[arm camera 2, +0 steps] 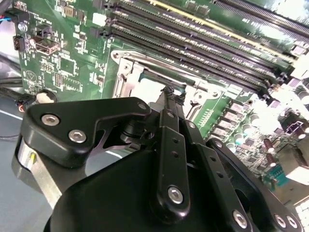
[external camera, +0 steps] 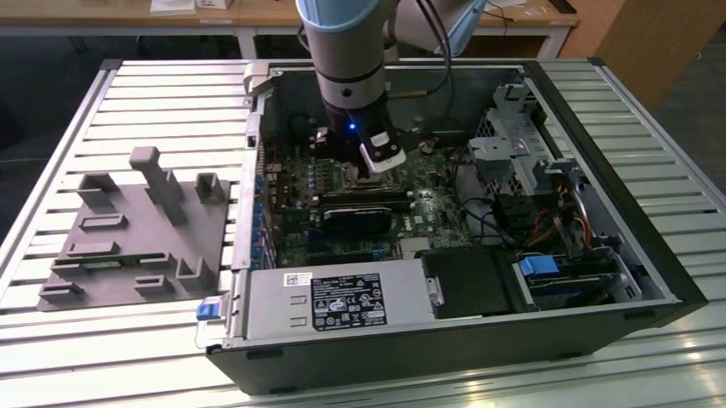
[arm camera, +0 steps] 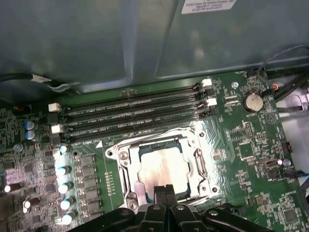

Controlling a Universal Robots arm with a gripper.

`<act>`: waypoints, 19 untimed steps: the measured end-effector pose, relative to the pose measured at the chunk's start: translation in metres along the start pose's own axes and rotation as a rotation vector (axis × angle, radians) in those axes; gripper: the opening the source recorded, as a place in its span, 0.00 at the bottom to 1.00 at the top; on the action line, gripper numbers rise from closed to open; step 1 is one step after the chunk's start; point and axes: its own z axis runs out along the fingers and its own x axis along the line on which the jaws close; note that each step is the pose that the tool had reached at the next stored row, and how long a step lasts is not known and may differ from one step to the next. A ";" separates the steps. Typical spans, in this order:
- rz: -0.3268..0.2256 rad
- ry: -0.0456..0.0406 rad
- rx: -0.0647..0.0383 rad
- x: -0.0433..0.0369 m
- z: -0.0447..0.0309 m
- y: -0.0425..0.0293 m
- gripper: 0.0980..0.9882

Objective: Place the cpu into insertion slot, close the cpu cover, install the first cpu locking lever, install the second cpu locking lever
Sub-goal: 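Install the second cpu locking lever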

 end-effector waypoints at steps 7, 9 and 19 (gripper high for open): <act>0.000 0.0141 0.019 -0.0039 0.0021 0.0054 0.01; 0.000 0.0209 0.024 -0.0060 0.0027 0.0066 0.01; 0.004 0.0606 0.052 -0.0151 0.0061 0.0131 0.01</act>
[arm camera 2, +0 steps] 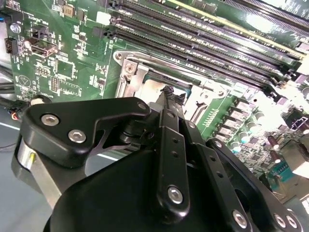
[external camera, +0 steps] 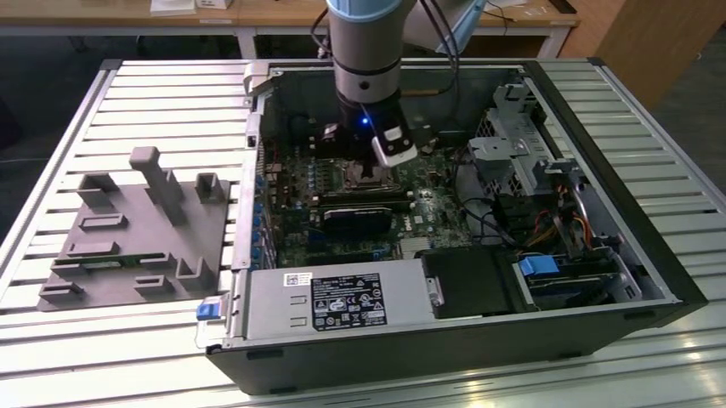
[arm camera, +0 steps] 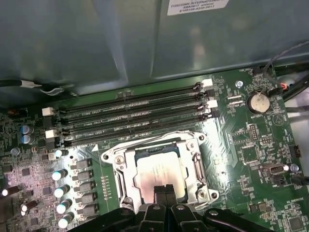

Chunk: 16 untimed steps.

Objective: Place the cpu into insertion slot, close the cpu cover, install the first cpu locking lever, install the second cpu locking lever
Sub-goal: 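Install the second cpu locking lever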

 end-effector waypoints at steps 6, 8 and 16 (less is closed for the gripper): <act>-0.003 0.0009 0.000 -0.0024 0.0012 0.0066 0.01; -0.003 0.0016 0.000 -0.0047 0.0017 0.0080 0.01; -0.004 0.0016 0.003 -0.0056 -0.0061 0.0098 0.01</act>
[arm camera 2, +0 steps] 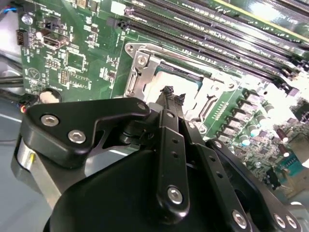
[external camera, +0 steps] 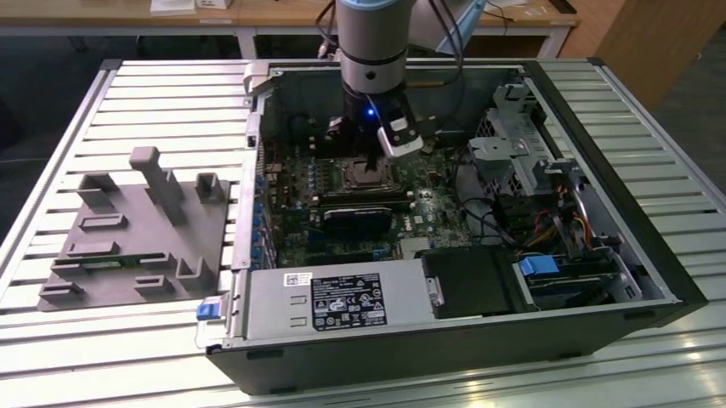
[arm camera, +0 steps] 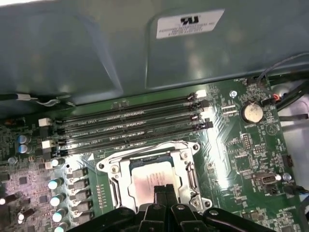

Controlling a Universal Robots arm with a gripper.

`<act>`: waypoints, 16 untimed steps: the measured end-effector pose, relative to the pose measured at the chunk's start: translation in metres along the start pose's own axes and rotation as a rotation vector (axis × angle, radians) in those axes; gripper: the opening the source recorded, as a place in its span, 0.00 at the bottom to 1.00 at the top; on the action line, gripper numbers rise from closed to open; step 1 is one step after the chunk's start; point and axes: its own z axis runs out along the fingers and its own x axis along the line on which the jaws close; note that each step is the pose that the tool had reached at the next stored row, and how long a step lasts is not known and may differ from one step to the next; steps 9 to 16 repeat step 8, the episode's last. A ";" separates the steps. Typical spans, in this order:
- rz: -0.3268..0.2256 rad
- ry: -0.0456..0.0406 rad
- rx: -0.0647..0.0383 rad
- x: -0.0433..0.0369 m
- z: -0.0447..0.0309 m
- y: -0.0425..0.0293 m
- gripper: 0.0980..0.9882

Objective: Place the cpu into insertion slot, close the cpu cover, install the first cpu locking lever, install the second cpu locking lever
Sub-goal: 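Install the second cpu locking lever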

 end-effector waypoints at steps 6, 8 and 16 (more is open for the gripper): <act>0.000 0.0000 0.000 -0.0001 -0.0017 0.0002 0.01; 0.000 0.0000 0.000 -0.0001 -0.0017 0.0002 0.01; 0.000 0.0000 0.000 -0.0001 -0.0017 0.0002 0.01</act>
